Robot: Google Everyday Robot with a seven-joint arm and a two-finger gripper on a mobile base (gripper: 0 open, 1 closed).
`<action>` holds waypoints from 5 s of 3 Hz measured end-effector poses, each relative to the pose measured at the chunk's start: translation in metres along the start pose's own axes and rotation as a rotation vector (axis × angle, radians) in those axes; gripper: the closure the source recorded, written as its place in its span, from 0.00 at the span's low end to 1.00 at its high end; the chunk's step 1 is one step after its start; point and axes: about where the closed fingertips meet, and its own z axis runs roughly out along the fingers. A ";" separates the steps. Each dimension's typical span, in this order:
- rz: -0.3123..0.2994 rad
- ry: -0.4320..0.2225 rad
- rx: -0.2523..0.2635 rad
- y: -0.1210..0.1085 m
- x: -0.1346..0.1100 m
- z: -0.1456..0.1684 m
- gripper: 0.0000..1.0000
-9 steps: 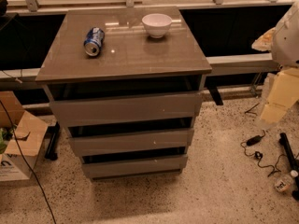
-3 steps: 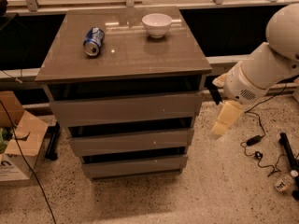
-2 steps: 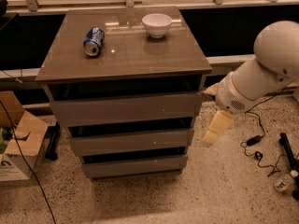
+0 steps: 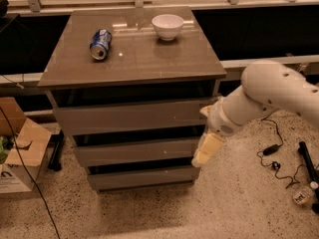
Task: Open middle drawer
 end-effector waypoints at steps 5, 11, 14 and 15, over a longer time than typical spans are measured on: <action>0.079 -0.043 -0.155 -0.026 0.039 0.178 0.00; 0.218 -0.145 -0.030 -0.097 0.061 0.265 0.00; 0.234 -0.141 -0.100 -0.118 0.064 0.302 0.50; 0.234 -0.141 -0.100 -0.119 0.061 0.298 0.73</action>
Offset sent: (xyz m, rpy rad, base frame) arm 0.0180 0.0312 -0.1456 0.1595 0.1444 -0.0393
